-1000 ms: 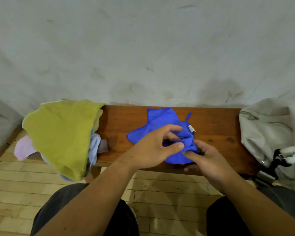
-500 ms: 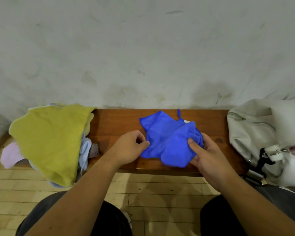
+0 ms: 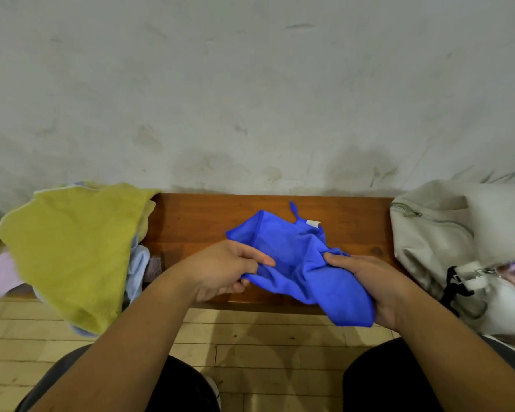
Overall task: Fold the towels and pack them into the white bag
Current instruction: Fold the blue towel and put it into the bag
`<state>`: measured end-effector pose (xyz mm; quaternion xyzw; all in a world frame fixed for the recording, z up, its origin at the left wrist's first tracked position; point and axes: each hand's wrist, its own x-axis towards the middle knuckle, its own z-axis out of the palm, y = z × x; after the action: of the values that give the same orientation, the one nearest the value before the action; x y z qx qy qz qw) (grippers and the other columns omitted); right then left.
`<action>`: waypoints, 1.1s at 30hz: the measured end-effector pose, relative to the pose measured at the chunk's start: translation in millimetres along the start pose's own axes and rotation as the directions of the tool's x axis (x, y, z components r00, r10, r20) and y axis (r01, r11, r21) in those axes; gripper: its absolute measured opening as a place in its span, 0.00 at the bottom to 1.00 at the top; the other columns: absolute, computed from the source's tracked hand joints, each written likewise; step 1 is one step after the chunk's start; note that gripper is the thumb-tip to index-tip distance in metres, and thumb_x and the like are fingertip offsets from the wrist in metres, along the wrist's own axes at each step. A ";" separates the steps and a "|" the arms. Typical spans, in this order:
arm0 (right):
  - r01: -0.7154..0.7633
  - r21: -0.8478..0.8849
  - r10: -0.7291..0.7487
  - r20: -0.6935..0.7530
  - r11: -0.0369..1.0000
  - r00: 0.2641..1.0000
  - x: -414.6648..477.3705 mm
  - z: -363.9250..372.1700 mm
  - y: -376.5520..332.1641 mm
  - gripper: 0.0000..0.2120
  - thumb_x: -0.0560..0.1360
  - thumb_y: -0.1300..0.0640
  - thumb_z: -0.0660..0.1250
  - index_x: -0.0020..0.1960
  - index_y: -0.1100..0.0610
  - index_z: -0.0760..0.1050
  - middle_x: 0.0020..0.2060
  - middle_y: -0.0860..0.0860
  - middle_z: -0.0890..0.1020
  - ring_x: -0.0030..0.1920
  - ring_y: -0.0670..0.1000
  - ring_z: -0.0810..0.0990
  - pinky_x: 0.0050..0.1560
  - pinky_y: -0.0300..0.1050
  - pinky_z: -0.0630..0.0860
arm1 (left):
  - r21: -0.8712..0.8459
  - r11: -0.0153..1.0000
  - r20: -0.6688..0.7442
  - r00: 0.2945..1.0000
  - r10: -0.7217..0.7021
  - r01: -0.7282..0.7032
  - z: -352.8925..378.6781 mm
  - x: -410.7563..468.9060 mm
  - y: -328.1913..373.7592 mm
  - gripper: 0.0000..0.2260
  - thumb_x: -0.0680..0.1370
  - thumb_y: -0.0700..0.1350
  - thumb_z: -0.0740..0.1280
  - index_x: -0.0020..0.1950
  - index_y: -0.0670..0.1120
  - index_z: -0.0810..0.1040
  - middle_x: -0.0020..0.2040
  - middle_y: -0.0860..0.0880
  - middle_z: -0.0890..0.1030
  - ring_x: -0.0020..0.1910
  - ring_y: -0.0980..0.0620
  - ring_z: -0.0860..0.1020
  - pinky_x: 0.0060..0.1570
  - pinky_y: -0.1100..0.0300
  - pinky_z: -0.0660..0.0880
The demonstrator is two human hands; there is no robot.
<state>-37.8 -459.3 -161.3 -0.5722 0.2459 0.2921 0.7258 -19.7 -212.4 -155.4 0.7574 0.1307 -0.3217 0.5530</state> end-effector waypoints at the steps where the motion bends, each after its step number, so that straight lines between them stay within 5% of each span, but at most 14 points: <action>1: -0.005 0.032 0.006 -0.037 0.999 0.999 2.5 -0.4 -5.7 0.11 0.80 0.57 0.69 0.58 0.62 0.82 0.47 0.59 0.87 0.36 0.54 0.87 0.30 0.45 0.81 | -0.025 0.999 -0.032 0.999 0.021 -0.022 -1.2 -0.9 3.7 0.18 0.79 0.31 0.58 0.55 0.45 0.85 0.31 0.49 0.76 0.25 0.57 0.69 0.26 0.67 0.68; 3: 0.045 0.139 -0.031 -0.103 0.989 0.994 9.4 4.5 -24.4 0.10 0.82 0.58 0.65 0.58 0.61 0.80 0.43 0.57 0.88 0.33 0.53 0.86 0.28 0.45 0.81 | -0.045 0.983 -0.173 0.970 0.169 -0.179 -6.5 -1.5 14.0 0.19 0.79 0.30 0.59 0.60 0.46 0.84 0.35 0.48 0.79 0.26 0.56 0.71 0.26 0.66 0.70; 5: 0.220 0.256 -0.192 -0.129 0.941 0.973 13.3 17.8 -52.3 0.09 0.84 0.61 0.60 0.57 0.60 0.79 0.45 0.56 0.88 0.38 0.52 0.86 0.32 0.44 0.82 | -0.024 0.904 -0.375 0.842 0.387 -0.426 -15.9 -4.5 29.1 0.22 0.79 0.32 0.61 0.65 0.52 0.82 0.42 0.48 0.83 0.32 0.54 0.75 0.31 0.63 0.74; 7: 0.477 0.340 -0.447 -0.168 0.810 0.879 10.7 31.9 -84.8 0.10 0.84 0.64 0.60 0.55 0.57 0.79 0.49 0.55 0.87 0.46 0.52 0.86 0.40 0.44 0.83 | -0.020 0.769 -0.535 0.657 0.532 -0.639 -30.1 -11.2 41.6 0.24 0.79 0.33 0.62 0.62 0.60 0.81 0.53 0.56 0.85 0.44 0.55 0.80 0.40 0.61 0.78; 9: 0.638 0.346 -0.631 -0.149 0.688 0.761 -1.4 42.9 -109.5 0.12 0.84 0.63 0.60 0.59 0.53 0.79 0.54 0.52 0.86 0.54 0.51 0.85 0.49 0.46 0.83 | -0.058 0.681 -0.587 0.577 0.568 -0.730 -40.8 -19.0 44.3 0.26 0.78 0.33 0.62 0.65 0.61 0.79 0.63 0.60 0.81 0.57 0.55 0.81 0.43 0.62 0.78; 12: 0.605 0.280 -0.606 -0.092 0.746 0.790 -5.6 36.0 -110.2 0.15 0.85 0.60 0.58 0.68 0.50 0.77 0.58 0.50 0.85 0.59 0.52 0.84 0.55 0.52 0.83 | -0.035 0.724 -0.544 0.621 0.564 -0.689 -42.3 -24.9 32.5 0.27 0.79 0.33 0.62 0.72 0.57 0.75 0.66 0.61 0.79 0.58 0.58 0.80 0.49 0.58 0.79; 16: 0.478 0.227 -0.446 -0.180 0.849 0.877 0.8 12.1 -69.9 0.16 0.85 0.63 0.56 0.64 0.51 0.78 0.49 0.47 0.88 0.47 0.48 0.87 0.39 0.44 0.84 | 0.025 0.811 -0.473 0.707 0.525 -0.585 -43.8 -19.7 17.1 0.28 0.78 0.29 0.59 0.73 0.53 0.74 0.62 0.57 0.82 0.59 0.61 0.80 0.54 0.65 0.78; 20: 0.229 0.101 -0.204 -0.210 0.968 0.956 11.1 -18.1 -15.9 0.16 0.85 0.65 0.57 0.70 0.60 0.74 0.61 0.57 0.83 0.52 0.54 0.85 0.46 0.49 0.84 | 0.299 0.874 -0.256 0.850 0.460 -0.383 -41.2 -10.7 -11.6 0.29 0.76 0.29 0.62 0.76 0.48 0.70 0.69 0.55 0.76 0.68 0.59 0.75 0.68 0.53 0.73; 23: 0.172 0.069 -0.160 -0.157 0.983 0.975 8.8 -31.6 1.9 0.17 0.82 0.64 0.64 0.70 0.55 0.74 0.60 0.55 0.84 0.57 0.57 0.85 0.53 0.55 0.83 | 0.399 0.881 -0.110 0.940 0.322 -0.255 -32.0 -15.3 -26.3 0.28 0.78 0.32 0.63 0.77 0.50 0.68 0.69 0.56 0.73 0.63 0.58 0.76 0.52 0.71 0.75; 27: 0.158 -0.118 -0.168 -0.081 0.980 0.982 -2.2 -33.4 12.4 0.24 0.77 0.68 0.71 0.66 0.47 0.73 0.56 0.49 0.85 0.52 0.54 0.86 0.43 0.54 0.83 | 0.354 0.918 -0.098 0.969 0.228 -0.180 -36.2 -13.0 -41.7 0.26 0.79 0.35 0.65 0.75 0.52 0.71 0.69 0.52 0.75 0.59 0.57 0.77 0.49 0.69 0.74; 31: 0.194 -0.429 -0.335 -0.281 0.882 0.899 -4.9 -40.5 12.6 0.31 0.75 0.68 0.68 0.75 0.49 0.67 0.60 0.48 0.81 0.54 0.52 0.81 0.51 0.48 0.77 | 0.332 0.943 -0.109 0.994 0.019 0.018 -48.6 -21.1 -33.9 0.16 0.78 0.38 0.63 0.63 0.52 0.78 0.48 0.45 0.81 0.34 0.53 0.74 0.30 0.62 0.69; 33: 0.158 -0.678 -0.453 -0.282 0.718 0.846 -9.1 -46.3 9.8 0.35 0.74 0.66 0.67 0.78 0.51 0.63 0.65 0.51 0.77 0.56 0.52 0.77 0.54 0.45 0.73 | 0.413 0.906 -0.121 0.992 -0.044 0.091 -55.9 -26.7 -30.6 0.13 0.78 0.41 0.64 0.59 0.53 0.81 0.37 0.47 0.80 0.31 0.54 0.74 0.30 0.62 0.69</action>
<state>-52.2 -504.0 -172.1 -0.8645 0.1859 0.0966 0.4569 -37.7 -145.8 -151.5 0.8695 0.1148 -0.3196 0.3588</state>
